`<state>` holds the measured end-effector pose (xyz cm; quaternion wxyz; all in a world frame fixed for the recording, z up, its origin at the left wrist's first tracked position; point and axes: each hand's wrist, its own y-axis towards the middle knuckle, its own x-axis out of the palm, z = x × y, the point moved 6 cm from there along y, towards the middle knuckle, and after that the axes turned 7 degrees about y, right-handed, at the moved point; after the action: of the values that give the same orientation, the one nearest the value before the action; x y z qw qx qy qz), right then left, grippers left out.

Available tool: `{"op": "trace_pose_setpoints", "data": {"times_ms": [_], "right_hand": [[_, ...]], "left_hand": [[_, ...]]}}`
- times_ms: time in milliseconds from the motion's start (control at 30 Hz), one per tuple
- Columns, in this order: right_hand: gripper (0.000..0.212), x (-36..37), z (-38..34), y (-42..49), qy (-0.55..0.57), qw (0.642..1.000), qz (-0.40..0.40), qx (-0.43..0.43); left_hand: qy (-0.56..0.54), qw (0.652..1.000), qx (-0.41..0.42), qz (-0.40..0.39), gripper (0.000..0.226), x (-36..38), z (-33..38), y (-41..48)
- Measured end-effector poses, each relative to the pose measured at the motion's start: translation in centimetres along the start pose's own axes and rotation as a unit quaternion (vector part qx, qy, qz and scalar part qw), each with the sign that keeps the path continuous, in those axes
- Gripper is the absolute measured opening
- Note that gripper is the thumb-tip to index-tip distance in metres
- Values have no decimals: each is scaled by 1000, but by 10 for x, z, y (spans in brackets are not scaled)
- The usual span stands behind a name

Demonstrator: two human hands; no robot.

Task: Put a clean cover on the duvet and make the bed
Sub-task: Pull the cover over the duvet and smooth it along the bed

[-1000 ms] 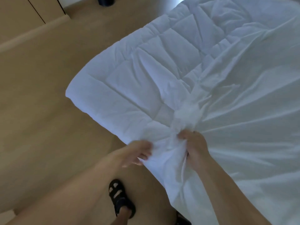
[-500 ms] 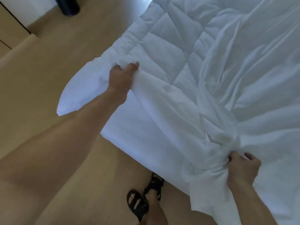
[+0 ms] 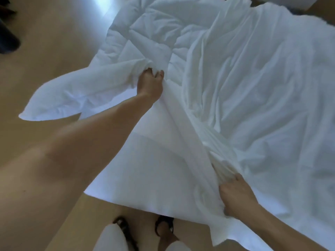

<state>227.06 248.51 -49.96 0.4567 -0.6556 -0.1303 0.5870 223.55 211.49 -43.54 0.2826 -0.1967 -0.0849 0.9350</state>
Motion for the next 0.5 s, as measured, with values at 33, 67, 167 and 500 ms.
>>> {"op": "trace_pose_setpoints", "data": {"times_ms": [33,67,167,500], "right_hand": [[48,1,-2,-1,-9,1000,14,-23],[67,-8,-8,-6,-19,996,77,-51],[67,-50,-60,-18,-81,958,246,-122],[47,-104,-204,39,60,970,227,-66]], "left_hand": [[-17,999,-32,-1,33,6,-8,2],[-33,996,-78,3,37,10,-17,5],[-54,975,-216,25,47,-4,-54,5],[309,830,-326,-330,28,-76,-92,-34]]}}
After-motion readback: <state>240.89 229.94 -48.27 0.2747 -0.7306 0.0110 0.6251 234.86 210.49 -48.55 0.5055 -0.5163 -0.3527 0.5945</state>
